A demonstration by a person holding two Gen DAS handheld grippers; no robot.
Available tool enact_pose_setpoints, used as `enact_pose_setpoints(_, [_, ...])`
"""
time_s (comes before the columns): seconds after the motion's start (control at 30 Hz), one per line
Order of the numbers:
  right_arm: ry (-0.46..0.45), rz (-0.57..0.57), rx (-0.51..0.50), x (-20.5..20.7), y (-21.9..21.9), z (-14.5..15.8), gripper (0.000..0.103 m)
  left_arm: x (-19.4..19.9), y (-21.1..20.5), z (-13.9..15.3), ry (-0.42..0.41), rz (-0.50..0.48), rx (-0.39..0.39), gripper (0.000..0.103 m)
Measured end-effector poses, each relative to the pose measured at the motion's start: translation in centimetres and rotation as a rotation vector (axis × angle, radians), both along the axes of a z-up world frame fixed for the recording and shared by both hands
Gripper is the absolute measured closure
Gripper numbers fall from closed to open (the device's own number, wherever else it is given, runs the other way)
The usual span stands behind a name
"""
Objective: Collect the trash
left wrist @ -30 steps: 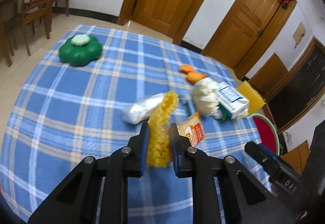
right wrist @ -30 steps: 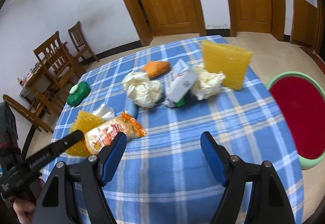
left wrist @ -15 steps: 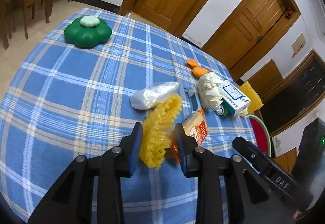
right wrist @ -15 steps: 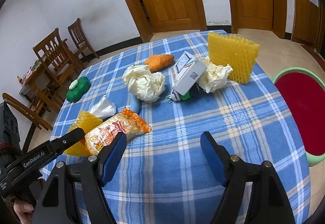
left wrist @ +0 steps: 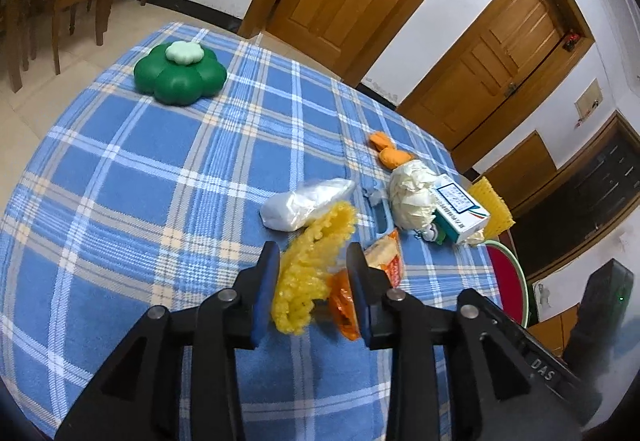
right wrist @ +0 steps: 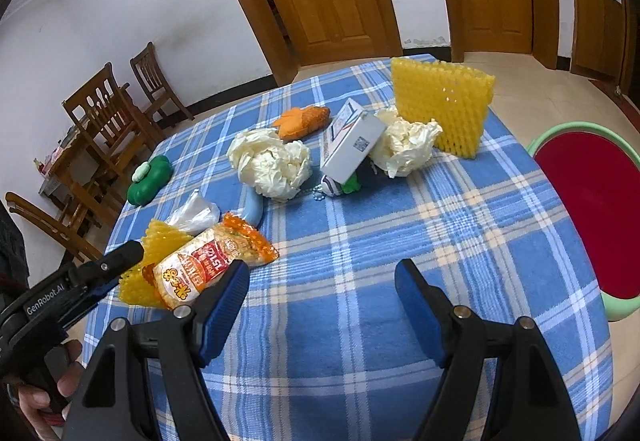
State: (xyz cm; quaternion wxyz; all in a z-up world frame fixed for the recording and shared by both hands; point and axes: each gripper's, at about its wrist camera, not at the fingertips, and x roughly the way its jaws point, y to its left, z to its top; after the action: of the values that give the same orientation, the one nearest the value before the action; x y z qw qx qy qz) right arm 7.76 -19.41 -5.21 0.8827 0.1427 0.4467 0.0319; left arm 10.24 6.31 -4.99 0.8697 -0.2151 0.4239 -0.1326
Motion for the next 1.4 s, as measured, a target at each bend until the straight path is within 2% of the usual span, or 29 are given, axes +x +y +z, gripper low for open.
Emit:
enact_pose_setpoints(0.1, [0.0,-0.004,0.006,-0.1,-0.4,0.0,0.026,0.2,-0.4,0.5,-0.015,0.003,0.041,0.059])
enact_pose_setpoints(0.27, [0.001,-0.01,0.01,-0.3,-0.8,-0.1,0.026,2.0,-1.2,0.1,0.02,-0.024,0.073,0.061])
enact_pose_setpoints(0.3, [0.0,-0.01,0.008,-0.3,-0.9,-0.1,0.026,2.2,-1.3,-0.1,0.024,-0.028,0.074,0.064])
enact_pose_setpoints(0.37, [0.0,-0.01,0.01,-0.3,-0.8,-0.1,0.026,2.7,-1.5,-0.4,0.041,-0.048,0.056,0.082])
enact_pose_setpoints(0.43, [0.001,-0.007,0.009,-0.3,-0.8,-0.1,0.026,2.7,-1.5,-0.3,0.038,-0.054,0.031,0.09])
enact_pose_setpoints(0.63, [0.01,0.029,0.02,0.0,0.5,0.0,0.026,1.1,-0.4,1.7,-0.032,-0.013,0.047,0.093])
enact_pose_setpoints(0.87, [0.03,0.085,0.039,0.8,2.9,-0.1,0.026,0.0,1.7,2.3,-0.054,0.044,0.074,0.093])
enact_pose_setpoints(1.07, [0.041,0.104,0.037,1.2,4.2,-0.4,0.026,-0.4,1.9,0.7,0.003,0.015,0.042,0.093])
enact_pose_setpoints(1.4, [0.088,0.146,0.048,2.8,5.9,-2.3,0.027,-1.3,1.7,-0.2,0.037,-0.003,0.071,0.086])
